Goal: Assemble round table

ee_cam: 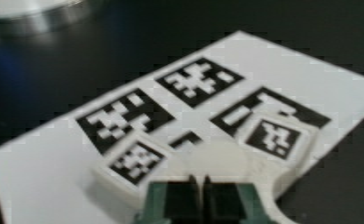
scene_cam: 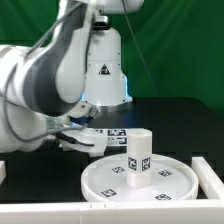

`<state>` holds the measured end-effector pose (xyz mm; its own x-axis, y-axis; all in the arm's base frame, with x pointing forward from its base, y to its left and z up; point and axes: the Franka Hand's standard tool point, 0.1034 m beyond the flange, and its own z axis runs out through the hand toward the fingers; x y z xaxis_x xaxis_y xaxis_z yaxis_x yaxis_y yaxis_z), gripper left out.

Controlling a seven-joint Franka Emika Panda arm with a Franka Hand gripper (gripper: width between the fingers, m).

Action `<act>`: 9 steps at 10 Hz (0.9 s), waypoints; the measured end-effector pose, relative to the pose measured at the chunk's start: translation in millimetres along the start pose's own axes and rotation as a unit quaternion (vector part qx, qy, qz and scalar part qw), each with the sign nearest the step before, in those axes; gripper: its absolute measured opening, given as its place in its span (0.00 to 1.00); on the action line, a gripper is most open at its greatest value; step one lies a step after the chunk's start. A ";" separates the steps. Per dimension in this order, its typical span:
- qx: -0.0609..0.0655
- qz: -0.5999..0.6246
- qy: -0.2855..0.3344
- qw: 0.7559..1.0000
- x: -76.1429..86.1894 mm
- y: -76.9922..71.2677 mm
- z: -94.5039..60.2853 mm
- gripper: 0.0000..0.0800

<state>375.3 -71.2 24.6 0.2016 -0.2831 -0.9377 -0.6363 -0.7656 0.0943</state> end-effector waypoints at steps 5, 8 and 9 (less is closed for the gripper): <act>0.008 0.016 -0.037 0.999 -9.1 7.1 0.2 0.56; 0.003 0.034 -0.040 0.999 -9.3 0.1 5.4 0.79; 0.002 0.035 -0.037 0.999 -4.9 0.3 9.8 0.81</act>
Offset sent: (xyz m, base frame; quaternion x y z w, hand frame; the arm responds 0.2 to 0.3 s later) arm 0.0000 0.0000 0.0000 0.0000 0.0000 0.0000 1.0000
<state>366.9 -64.4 26.0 0.1015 -0.2927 -0.9508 -0.6506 -0.7426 0.1591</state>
